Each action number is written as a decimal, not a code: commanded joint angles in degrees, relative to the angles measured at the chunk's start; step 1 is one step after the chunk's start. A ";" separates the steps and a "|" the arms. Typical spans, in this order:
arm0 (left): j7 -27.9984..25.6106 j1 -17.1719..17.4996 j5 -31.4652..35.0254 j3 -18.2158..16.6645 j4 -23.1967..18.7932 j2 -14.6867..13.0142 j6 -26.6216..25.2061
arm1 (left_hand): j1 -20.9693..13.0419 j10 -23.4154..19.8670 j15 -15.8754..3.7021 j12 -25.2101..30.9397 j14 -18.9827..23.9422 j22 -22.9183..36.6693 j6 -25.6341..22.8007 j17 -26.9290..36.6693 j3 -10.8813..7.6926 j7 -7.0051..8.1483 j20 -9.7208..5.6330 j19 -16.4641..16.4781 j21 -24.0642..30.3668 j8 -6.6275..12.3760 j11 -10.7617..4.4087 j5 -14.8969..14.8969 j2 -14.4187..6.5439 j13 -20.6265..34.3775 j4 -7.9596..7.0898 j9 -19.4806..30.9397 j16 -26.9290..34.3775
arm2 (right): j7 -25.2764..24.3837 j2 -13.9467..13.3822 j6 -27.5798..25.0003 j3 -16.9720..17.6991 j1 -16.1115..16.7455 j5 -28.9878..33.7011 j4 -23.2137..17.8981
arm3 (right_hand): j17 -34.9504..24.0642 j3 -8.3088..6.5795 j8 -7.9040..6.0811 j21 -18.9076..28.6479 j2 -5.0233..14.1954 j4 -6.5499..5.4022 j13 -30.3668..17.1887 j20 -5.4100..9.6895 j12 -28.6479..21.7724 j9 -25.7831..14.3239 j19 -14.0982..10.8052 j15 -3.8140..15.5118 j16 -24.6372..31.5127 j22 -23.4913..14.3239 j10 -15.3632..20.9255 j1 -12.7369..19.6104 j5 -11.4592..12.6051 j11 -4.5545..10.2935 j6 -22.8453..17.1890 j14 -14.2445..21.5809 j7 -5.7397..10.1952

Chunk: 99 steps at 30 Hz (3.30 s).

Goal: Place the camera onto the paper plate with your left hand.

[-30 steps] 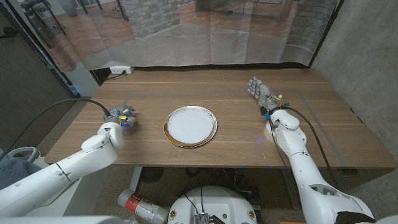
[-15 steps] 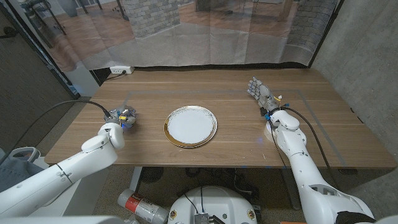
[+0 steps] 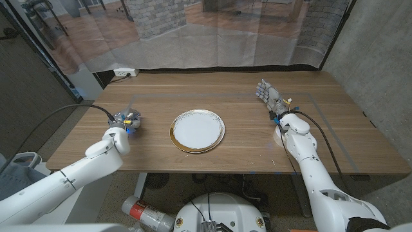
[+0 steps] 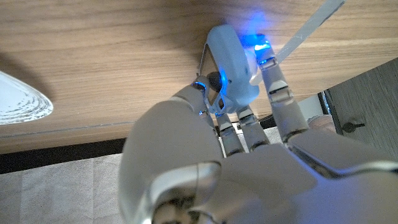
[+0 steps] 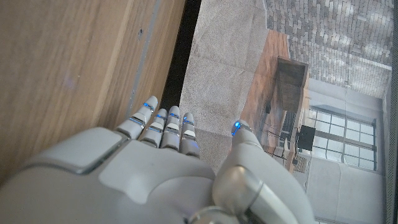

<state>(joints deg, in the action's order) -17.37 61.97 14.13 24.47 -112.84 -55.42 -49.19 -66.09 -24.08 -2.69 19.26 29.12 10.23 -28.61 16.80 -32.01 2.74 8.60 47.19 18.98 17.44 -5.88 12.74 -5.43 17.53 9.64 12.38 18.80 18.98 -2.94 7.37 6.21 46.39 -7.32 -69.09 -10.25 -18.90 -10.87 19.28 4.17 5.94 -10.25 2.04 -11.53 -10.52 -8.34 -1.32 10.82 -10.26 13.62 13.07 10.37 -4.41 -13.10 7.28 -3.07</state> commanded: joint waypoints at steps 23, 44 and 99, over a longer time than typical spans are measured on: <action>-4.54 1.16 1.94 -1.41 0.30 2.32 0.62 | -5.54 -8.74 -3.21 3.32 10.44 0.73 -9.21 3.79 -1.24 -0.92 -6.75 7.15 4.07 3.43 0.93 0.77 0.11 3.61 -0.28 1.10 3.62 | 0.31 -0.01 0.47 -0.15 -0.53 0.18 0.59 | -0.28 -0.03 -0.31 -0.30 0.06 0.31 -0.30 0.64 -0.47 -0.32 -1.08 0.03 0.19 -0.17 0.16 -0.24 0.06 0.22 -0.36 0.98 0.37; -2.19 1.85 1.80 -3.77 -5.60 -0.52 -2.20 | -5.82 -9.06 -2.58 3.17 10.11 0.68 -9.48 4.22 -1.31 -1.39 -6.51 5.28 3.80 3.22 1.42 0.94 0.30 4.47 -0.57 1.07 2.85 | 0.06 0.29 0.96 -0.22 -0.83 0.13 0.51 | -0.28 -0.05 -0.32 -0.58 0.11 0.37 -0.30 0.61 -0.54 -0.32 -1.30 0.07 0.17 -0.18 0.37 -0.27 0.08 0.12 -0.40 1.14 0.33; 2.37 -2.87 4.91 -2.75 -7.72 -2.72 5.44 | -5.62 -10.87 -3.00 2.86 11.16 0.75 -11.26 5.15 -1.07 -0.73 -7.64 4.31 4.74 3.17 0.58 1.29 0.81 6.26 -1.09 1.06 1.79 | -0.96 0.73 1.81 0.89 1.12 -1.27 -1.54 | -0.29 -0.17 -0.35 -1.44 0.31 0.48 -0.30 0.66 -0.54 -0.32 -1.54 0.00 0.04 -0.22 0.49 -0.31 0.06 0.08 -0.56 1.19 0.21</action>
<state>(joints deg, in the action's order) -15.56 60.72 17.85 20.75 -121.39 -58.57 -47.26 -70.84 -34.28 -3.08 21.85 39.18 10.77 -39.43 21.68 -32.53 1.74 2.57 52.31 23.40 20.57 -5.42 13.61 -3.69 23.63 9.37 13.17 20.81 18.08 -2.33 8.63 6.78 47.33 -8.21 -70.75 -10.25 -18.89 -10.87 17.95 4.17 6.24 -10.25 2.37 -11.98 -10.52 -9.47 -1.32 10.82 -10.26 13.62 13.07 10.37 -4.41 -13.10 7.89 -3.07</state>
